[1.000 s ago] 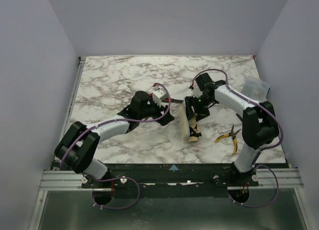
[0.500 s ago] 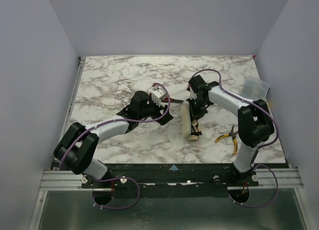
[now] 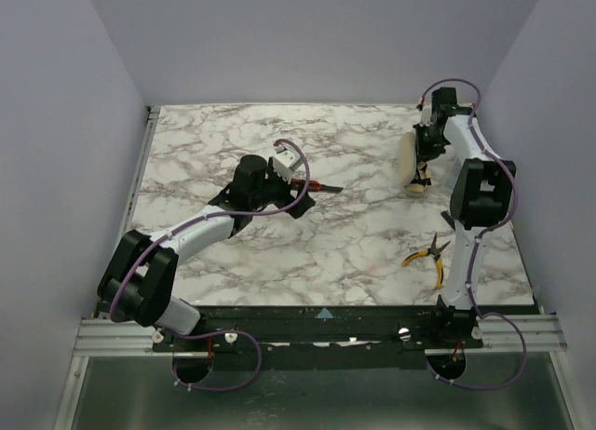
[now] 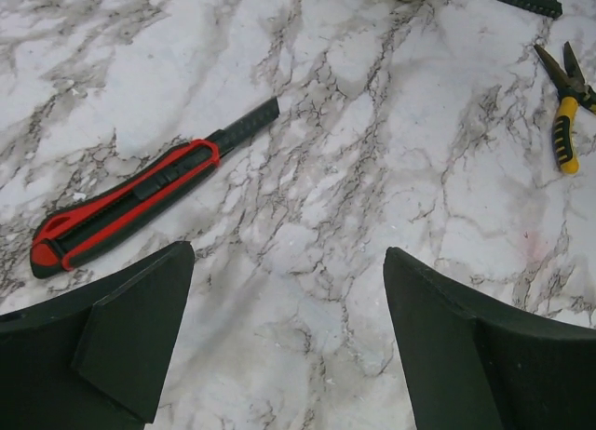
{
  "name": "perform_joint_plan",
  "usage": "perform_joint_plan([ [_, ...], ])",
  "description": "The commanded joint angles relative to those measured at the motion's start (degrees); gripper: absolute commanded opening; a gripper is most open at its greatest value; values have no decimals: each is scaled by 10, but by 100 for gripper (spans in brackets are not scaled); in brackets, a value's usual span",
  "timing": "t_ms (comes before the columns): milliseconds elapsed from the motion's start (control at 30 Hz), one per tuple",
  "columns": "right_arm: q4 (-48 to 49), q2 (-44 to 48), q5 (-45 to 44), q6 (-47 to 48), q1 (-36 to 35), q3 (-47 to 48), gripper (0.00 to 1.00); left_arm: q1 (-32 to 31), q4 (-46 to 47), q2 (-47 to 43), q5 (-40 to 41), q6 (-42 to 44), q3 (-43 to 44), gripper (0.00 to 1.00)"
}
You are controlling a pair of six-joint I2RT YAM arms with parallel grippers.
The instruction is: Open the umbrella
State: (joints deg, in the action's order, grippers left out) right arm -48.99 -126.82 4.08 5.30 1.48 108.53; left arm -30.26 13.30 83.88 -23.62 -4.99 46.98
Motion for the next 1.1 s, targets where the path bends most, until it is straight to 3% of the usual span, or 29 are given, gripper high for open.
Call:
perform_joint_plan([
  [0,-4,-83,-32,78,24,132,0,18,-17,10,-1,15,41,86],
  [100,-12,-95,-28,89,30,187,0,27,-21,10,-1,18,50,86],
  [333,14,-49,-26,97,32,187,0,39,-26,12,-1,22,60,86],
  [700,71,29,-5,97,38,186,0,58,-59,11,-5,24,89,98],
  [933,100,76,63,67,39,207,0,72,-76,-9,-9,43,104,98],
  [1067,118,112,153,24,39,211,0,85,-97,-26,-23,47,125,98],
])
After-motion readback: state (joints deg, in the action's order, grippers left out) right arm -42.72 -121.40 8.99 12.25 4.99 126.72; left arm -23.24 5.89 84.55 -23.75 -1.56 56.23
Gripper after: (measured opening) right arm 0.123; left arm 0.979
